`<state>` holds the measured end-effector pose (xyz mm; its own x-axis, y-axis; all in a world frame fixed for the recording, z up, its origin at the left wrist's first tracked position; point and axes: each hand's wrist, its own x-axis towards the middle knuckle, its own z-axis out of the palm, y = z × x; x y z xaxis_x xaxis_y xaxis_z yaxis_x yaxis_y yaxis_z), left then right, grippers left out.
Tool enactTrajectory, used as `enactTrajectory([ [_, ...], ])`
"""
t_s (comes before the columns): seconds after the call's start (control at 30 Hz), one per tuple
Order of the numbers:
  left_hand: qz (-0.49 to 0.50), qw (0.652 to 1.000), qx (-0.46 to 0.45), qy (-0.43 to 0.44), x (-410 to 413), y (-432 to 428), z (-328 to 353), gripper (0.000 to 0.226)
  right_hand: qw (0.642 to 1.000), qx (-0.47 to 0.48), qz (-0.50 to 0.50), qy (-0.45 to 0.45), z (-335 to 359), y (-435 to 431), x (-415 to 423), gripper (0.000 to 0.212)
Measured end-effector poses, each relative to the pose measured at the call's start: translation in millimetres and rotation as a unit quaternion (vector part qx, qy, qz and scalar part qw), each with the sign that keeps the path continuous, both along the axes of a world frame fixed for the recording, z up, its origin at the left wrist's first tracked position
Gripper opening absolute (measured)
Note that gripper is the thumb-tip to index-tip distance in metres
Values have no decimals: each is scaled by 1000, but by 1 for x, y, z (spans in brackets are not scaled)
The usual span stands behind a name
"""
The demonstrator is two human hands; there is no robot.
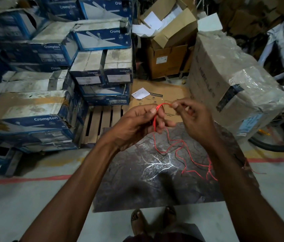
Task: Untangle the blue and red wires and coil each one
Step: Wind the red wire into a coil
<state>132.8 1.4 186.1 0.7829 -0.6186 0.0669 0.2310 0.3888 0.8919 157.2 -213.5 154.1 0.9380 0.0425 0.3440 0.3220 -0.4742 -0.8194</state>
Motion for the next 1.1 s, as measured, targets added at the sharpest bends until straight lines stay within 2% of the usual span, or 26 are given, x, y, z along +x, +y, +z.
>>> enactTrajectory([
  [0.13, 13, 995, -94, 37, 5, -4, -3, 16, 996, -47, 31, 66, -30, 19, -19, 28],
  [0.23, 29, 995, -94, 30, 7, -5, -9, 16, 992, -44, 66, 100, -38, 37, -42, 23],
  [0.33, 64, 994, -83, 20, 9, -8, -17, 18, 986, -113, 70, 105, -37, 45, -62, 25],
  [0.47, 159, 987, -21, -6, 17, -12, -22, 21, 966, -229, 68, 95, -30, 45, -89, 39],
  [0.6, 213, 971, 80, -71, 20, -11, -24, 22, 964, -250, 67, 67, -8, 35, -109, 31],
  [0.8, 158, 935, 244, -204, 9, -6, -31, 22, 961, -275, 32, 3, 38, 10, -104, 22],
  [0.93, 83, 910, 311, -263, -1, 3, -26, 22, 970, -234, 29, -63, 58, -6, -87, 15],
  [1.0, 45, 907, 319, -270, -7, 4, -20, 26, 970, -226, 26, -87, 63, -7, -78, 10],
  [1.1, -1, 927, 287, -241, -12, 7, -9, 30, 972, -198, -3, -128, 66, -6, -58, 6],
])
